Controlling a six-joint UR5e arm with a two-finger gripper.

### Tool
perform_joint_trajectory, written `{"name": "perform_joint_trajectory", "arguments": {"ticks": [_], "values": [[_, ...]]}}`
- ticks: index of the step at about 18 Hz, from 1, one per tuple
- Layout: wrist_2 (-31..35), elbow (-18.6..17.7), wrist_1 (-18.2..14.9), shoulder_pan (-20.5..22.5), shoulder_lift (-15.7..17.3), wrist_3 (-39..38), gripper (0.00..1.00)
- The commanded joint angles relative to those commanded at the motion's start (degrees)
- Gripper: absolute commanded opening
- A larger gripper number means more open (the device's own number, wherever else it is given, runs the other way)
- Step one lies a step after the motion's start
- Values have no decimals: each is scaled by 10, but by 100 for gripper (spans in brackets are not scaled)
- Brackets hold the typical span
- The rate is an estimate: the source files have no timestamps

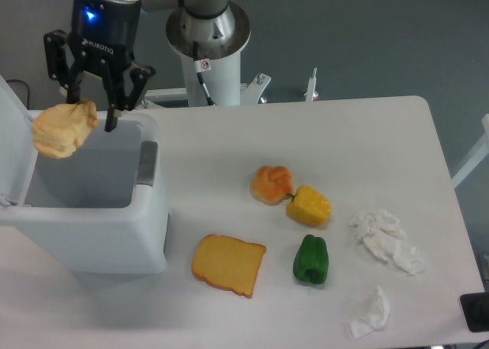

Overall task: Place the square bread in the trash can
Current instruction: 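Hold the bun over the bin opening and open the gripper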

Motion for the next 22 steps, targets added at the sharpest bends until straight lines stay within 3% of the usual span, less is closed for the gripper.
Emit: {"name": "perform_joint_trajectory", "arguments": {"ticks": [4, 22], "values": [[0, -1, -1, 0, -1, 6, 99], [17, -22, 7, 1, -3, 7, 100]]}}
